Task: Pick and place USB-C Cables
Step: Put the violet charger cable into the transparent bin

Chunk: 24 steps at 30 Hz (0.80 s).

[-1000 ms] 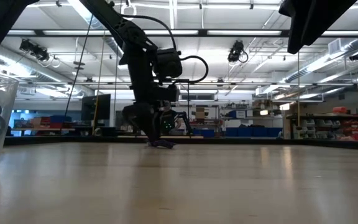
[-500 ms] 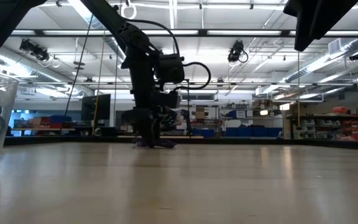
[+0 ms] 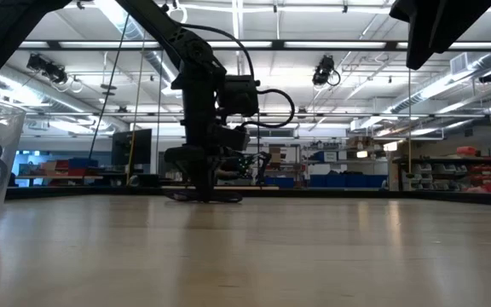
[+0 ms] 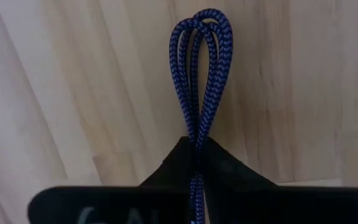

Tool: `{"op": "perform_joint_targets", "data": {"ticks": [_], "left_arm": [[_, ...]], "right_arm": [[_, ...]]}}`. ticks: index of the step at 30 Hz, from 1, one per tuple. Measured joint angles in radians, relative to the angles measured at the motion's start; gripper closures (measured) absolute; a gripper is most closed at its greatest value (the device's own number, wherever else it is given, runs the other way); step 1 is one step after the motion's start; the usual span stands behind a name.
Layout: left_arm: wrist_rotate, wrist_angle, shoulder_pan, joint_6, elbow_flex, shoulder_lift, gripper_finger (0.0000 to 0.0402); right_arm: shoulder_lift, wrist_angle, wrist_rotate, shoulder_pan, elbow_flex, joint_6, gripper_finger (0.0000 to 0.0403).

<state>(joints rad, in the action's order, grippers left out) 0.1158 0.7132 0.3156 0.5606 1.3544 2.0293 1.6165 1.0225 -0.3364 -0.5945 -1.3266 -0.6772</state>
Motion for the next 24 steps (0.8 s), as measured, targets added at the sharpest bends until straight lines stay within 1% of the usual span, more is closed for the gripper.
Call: {"op": "perform_joint_targets", "data": {"ticks": [3,7,11,16,20,24], "left_arm": [[0.041,0.032,-0.019,-0.049,0.000,-0.003,0.0383],[0.082,0.158,-0.057,-0.109,0.021,-0.020,0.0383],[0.101,0.338,-0.113,-0.186,0.128,-0.033,0.0383],[0.097,0.541,-0.215,-0.277,0.309,-0.059,0.0383],[0.095,0.698,-0.311,-0.400,0.430,-0.082,0.0383],[0.090,0.834,-0.416,-0.549,0.503,-0.113,0.0383]], "right_arm": [[0.000,0.001,-0.008,0.000,0.000,0.006,0.0208],[0.000,0.003,-0.008,0.000,0.000,0.008,0.0208],[0.000,0.006,-0.009,0.000,0.000,0.007,0.0208],[0.000,0.005,-0.010,0.000,0.000,0.004,0.0208],[0.000,0.008,-0.006,-0.002,0.000,0.003,0.0208],[0.000,0.016,-0.006,-0.002,0.000,0.005,0.0208]]}}
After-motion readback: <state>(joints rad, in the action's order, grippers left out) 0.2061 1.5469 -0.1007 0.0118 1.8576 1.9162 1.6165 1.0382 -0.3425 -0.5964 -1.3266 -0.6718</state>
